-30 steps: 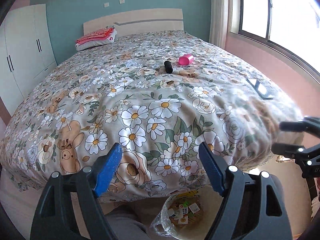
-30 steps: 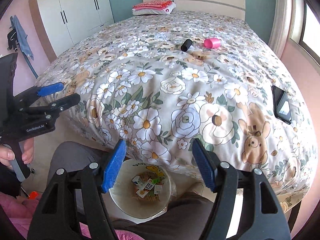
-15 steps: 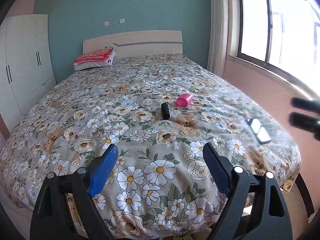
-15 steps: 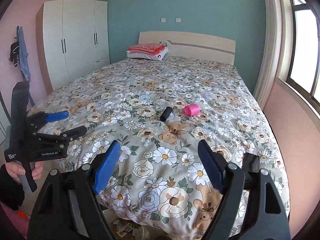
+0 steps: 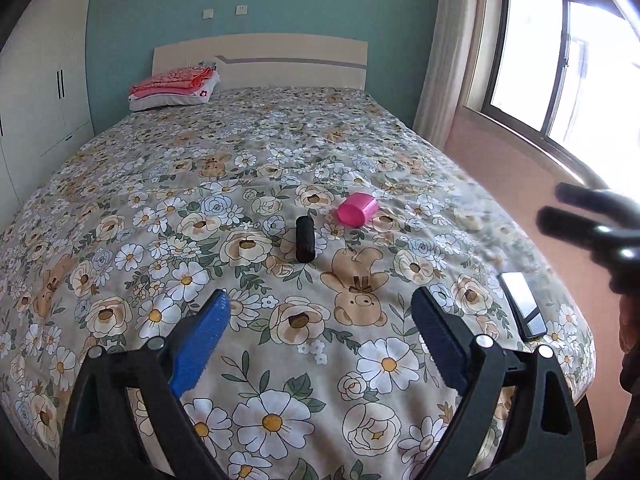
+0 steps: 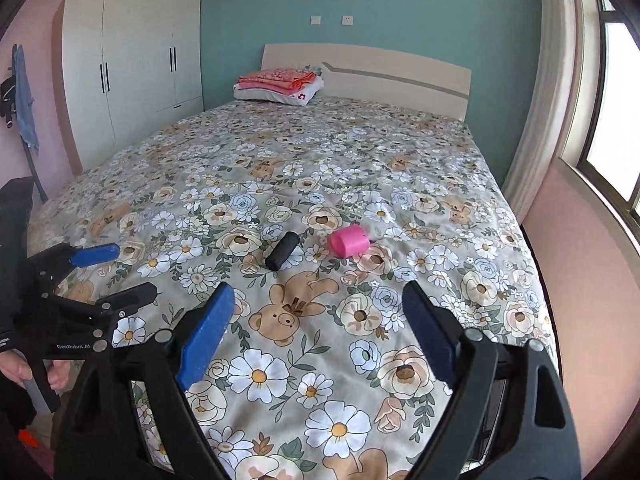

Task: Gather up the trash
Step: 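Raise both open tools from the bin and move toward the bed items, then grasp the black foam tube with left tool while right grasps the pink cup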

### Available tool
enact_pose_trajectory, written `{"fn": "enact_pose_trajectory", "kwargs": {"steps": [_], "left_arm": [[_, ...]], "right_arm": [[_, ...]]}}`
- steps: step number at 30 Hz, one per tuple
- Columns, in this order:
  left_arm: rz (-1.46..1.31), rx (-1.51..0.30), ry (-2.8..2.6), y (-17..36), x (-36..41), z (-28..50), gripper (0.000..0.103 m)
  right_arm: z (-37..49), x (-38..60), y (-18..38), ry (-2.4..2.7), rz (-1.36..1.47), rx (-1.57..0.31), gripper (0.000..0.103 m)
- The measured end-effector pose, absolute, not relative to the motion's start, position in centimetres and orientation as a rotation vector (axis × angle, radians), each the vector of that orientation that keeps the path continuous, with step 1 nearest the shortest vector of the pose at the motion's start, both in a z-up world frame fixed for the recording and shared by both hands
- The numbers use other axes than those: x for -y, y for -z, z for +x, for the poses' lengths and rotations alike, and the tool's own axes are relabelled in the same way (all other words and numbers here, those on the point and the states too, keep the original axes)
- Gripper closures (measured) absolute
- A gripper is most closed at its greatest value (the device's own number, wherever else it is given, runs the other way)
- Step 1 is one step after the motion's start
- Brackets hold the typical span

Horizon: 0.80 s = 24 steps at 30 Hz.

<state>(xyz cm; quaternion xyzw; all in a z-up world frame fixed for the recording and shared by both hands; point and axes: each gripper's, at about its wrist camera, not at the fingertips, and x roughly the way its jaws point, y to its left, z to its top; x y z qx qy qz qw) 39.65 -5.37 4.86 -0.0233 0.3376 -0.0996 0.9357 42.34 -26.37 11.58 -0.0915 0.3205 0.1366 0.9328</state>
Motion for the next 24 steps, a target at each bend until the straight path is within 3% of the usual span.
{"fn": "enact_pose_trajectory", "kwargs": {"steps": [9,24], "left_arm": [[-0.087,-0.775,0.163,-1.7,6.9,48.4,0.010],[-0.136,-0.941,0.087,7.0,8.0,60.3,0.010]], "right_arm": [[52.7,26.4,-8.0,-0.292,-0.264,-0.760,0.019],[70.4,23.8,4.1,-0.298,-0.422,-0.989,0.019]]}}
